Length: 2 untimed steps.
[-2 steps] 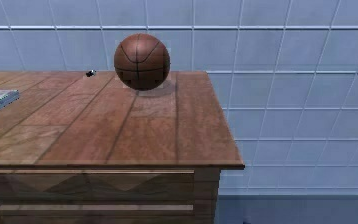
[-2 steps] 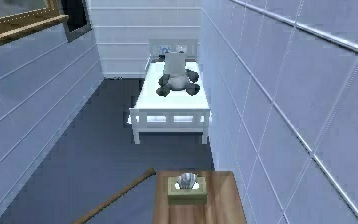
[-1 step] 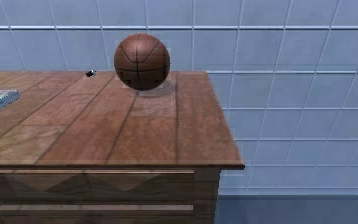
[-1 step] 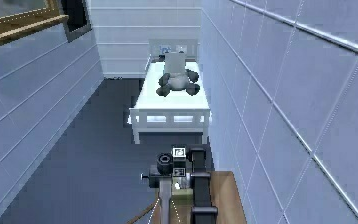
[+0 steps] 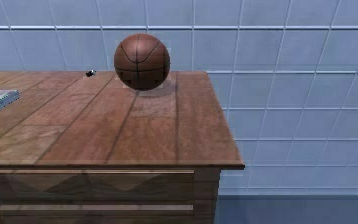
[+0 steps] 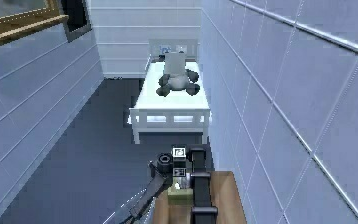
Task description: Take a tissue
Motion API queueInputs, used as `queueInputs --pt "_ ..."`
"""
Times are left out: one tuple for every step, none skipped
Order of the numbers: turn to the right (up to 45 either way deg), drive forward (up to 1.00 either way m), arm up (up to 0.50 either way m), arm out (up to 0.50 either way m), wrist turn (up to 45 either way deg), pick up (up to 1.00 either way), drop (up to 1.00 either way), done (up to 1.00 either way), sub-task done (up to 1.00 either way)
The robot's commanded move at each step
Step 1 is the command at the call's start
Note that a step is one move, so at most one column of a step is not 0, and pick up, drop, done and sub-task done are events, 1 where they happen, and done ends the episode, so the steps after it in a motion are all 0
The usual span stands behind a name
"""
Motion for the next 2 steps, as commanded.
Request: queueInputs --pt "0.0 0.0 0.0 0.0 45.0 0.0 0.0 0.0 0.0" --pt "0.0 0.0 0.0 0.0 45.0 0.0 0.0 0.0 0.0"
